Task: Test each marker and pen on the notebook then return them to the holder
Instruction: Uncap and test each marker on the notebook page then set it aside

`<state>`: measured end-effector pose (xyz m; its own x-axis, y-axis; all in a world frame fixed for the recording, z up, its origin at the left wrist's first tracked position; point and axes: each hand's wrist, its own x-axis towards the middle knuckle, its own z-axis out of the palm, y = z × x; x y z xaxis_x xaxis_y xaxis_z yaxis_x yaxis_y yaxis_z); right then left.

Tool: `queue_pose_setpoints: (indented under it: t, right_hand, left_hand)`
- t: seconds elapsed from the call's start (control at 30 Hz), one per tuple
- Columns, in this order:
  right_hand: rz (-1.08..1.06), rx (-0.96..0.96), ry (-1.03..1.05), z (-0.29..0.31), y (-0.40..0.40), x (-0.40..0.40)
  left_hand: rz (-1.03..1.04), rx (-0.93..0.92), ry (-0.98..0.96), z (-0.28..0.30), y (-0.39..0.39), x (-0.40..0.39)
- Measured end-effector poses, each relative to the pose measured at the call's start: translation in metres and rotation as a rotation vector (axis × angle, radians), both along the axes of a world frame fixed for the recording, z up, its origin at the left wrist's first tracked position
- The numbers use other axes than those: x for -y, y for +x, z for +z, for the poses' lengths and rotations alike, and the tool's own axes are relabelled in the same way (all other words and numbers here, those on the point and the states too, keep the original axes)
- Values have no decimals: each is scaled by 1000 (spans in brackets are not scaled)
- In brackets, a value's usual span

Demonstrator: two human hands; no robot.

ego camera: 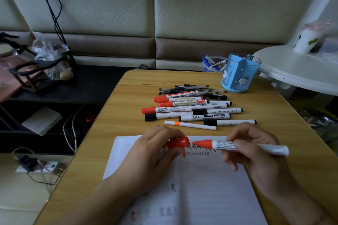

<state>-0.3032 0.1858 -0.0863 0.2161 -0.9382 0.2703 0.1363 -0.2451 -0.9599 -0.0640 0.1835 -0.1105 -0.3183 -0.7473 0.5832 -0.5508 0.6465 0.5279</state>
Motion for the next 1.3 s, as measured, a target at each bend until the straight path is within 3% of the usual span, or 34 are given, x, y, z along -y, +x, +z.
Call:
queue_pose_setpoints:
  t: [0.17,0.67,0.77,0.9,1.0,1.07,1.13,1.2,1.3]
  right_hand:
    - [120,-92,51,0,12,-3]
    - [156,-41,93,-7,25,-8]
    - [71,-80,87,-6,21,4]
    - [-52,44,112,1,-11,17]
    - [-111,-120,70,-3,-22,20]
    - [-163,-109,73,-5,-21,22]
    - [-215,-18,85,-4,-21,21]
    - [-263,38,78,-4,-22,21]
    - [-319,26,66,-7,-23,22]
  left_hand:
    - [-103,41,3,2,-3,-3]
    - [-82,-35,-13,1,-9,-8]
    - [-16,-44,-18,1,-13,0]
    - [83,-76,-16,-3,-12,8]
    - [112,-33,-14,-5,-14,9]
    - [171,104,-42,-1,-16,7]
    - [285,416,-41,7,-17,3]
    - [340,716,189,21,-10,0]
    - [258,1177,597,52,-14,3]
